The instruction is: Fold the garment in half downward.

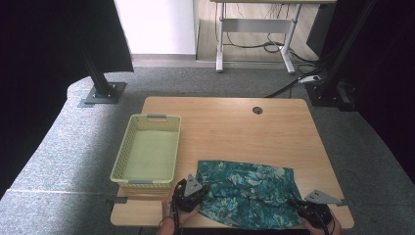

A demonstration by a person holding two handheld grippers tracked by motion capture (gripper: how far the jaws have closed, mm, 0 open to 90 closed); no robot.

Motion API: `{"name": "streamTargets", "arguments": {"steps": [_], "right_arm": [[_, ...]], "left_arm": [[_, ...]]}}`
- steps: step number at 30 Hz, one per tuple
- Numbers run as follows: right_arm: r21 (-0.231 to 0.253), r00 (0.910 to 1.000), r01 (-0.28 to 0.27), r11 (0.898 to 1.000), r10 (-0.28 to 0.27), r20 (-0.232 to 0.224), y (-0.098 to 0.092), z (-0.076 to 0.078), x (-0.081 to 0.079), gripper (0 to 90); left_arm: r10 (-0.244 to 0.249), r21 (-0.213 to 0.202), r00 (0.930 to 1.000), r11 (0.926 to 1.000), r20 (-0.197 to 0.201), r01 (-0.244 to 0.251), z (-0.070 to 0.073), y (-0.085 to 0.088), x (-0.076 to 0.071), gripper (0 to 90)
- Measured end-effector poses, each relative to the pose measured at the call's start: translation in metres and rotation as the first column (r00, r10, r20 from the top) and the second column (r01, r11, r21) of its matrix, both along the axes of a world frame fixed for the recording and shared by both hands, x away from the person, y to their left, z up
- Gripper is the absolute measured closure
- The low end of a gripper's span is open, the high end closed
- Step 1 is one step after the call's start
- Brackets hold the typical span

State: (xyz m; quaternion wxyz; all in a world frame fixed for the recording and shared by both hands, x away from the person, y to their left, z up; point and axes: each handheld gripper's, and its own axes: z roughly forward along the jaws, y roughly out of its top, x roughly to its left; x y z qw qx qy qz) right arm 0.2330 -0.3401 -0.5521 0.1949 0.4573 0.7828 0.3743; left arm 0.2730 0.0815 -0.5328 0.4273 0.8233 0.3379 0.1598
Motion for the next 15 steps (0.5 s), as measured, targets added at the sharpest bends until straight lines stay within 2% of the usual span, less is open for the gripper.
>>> {"name": "streamTargets", "arguments": {"steps": [4,6,10,15], "right_arm": [[-0.037,0.9999,0.011,0.999,-0.011,-0.005,0.000,0.000,0.009,83.7],[-0.072,0.9999,0.010,0.997,-0.010,-0.003,0.001,0.001,0.017,83.2],[-0.097,0.9997,0.023,0.995,-0.024,-0.001,0.001,0.002,0.030,82.5],[-0.133,0.9981,0.055,0.990,-0.050,0.035,0.003,0.001,0.040,81.1]], "left_arm": [[0.010,0.019,0.9996,0.9998,-0.027,-0.009,-0.004,-0.002,0.004,86.3],[0.014,0.027,0.9992,0.9995,-0.038,-0.013,-0.006,-0.004,0.006,86.1],[0.032,0.045,0.9977,0.9986,-0.060,-0.030,-0.010,-0.010,0.012,84.7],[0.039,0.035,0.9959,0.9987,-0.081,-0.036,-0.014,-0.015,0.016,83.8]]}}
